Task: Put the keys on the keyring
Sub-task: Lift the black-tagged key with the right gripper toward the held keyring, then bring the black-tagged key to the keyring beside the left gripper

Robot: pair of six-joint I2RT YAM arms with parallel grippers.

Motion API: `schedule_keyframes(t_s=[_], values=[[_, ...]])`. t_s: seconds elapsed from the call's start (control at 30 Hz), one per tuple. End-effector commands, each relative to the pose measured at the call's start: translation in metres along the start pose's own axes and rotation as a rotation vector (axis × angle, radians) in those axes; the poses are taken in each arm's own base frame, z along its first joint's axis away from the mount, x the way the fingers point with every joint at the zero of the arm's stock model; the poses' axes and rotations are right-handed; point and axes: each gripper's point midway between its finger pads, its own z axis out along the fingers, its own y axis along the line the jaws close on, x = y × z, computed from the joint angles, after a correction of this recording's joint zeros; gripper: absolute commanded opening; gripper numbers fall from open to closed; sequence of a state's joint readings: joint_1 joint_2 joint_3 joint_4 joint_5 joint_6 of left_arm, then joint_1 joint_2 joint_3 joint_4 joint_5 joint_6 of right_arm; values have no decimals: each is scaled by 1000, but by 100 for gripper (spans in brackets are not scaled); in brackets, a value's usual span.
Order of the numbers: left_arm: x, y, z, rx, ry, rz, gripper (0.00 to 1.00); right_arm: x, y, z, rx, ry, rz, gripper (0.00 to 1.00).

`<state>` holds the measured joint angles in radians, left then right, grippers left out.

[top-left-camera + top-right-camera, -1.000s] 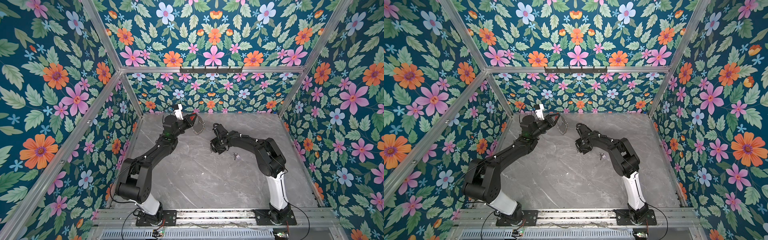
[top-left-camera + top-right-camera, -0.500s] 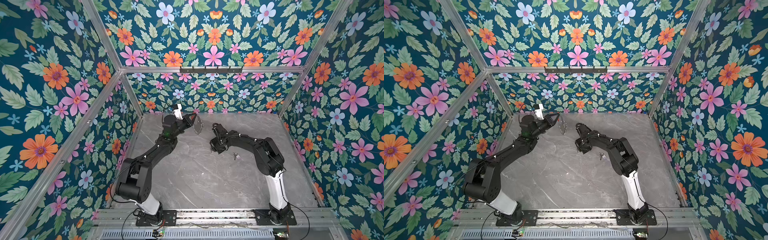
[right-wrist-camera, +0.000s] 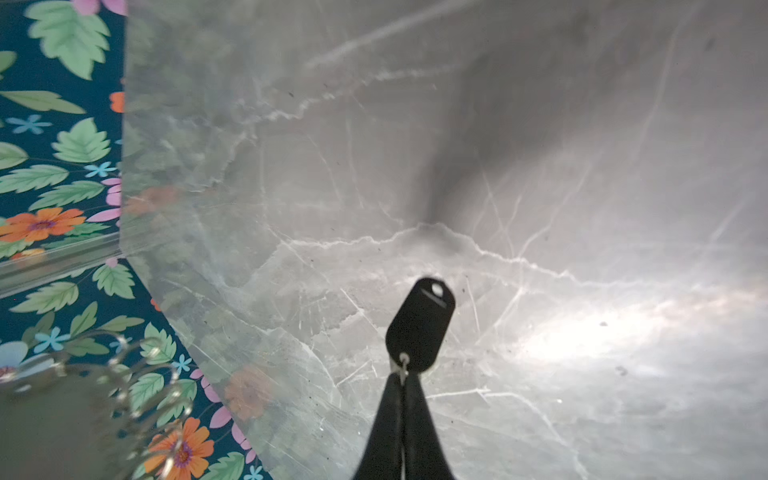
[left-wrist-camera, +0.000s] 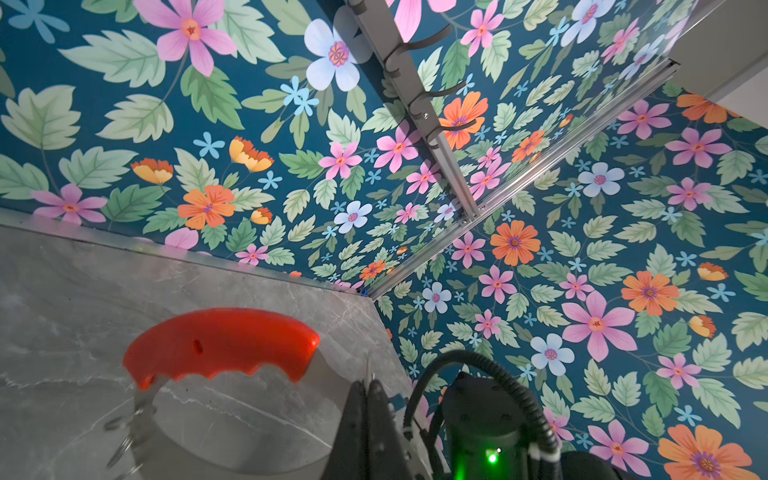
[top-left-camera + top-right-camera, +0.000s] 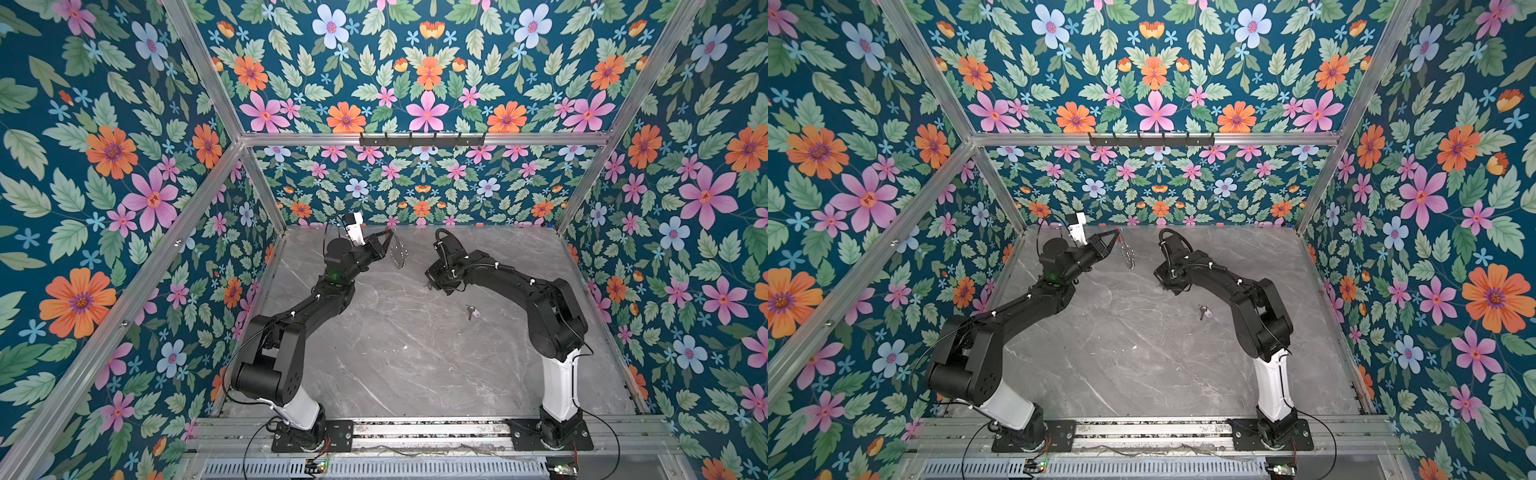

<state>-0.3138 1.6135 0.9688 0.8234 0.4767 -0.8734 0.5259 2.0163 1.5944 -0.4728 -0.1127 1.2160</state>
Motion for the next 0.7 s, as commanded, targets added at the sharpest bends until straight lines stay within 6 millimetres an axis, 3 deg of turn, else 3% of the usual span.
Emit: schedule_keyframes(t_s=[0.0, 0.13, 0.23, 0.33, 0.67], values=[[-15, -22, 9, 107, -16, 18, 0, -17, 13, -24, -53, -17, -341, 0], [-13, -30, 18, 193, -6, -20, 0, -48, 15, -57, -71, -23, -543, 0], [-14, -41, 18, 265, 0, -12, 0, -59, 29, -84, -207, 54, -604, 0], [-13, -56, 15, 335, -8, -12, 0, -56, 49, -107, -353, 111, -679, 0], [10, -64, 32, 379, 120, -4, 0, -34, 92, -152, -582, 144, -869, 0]])
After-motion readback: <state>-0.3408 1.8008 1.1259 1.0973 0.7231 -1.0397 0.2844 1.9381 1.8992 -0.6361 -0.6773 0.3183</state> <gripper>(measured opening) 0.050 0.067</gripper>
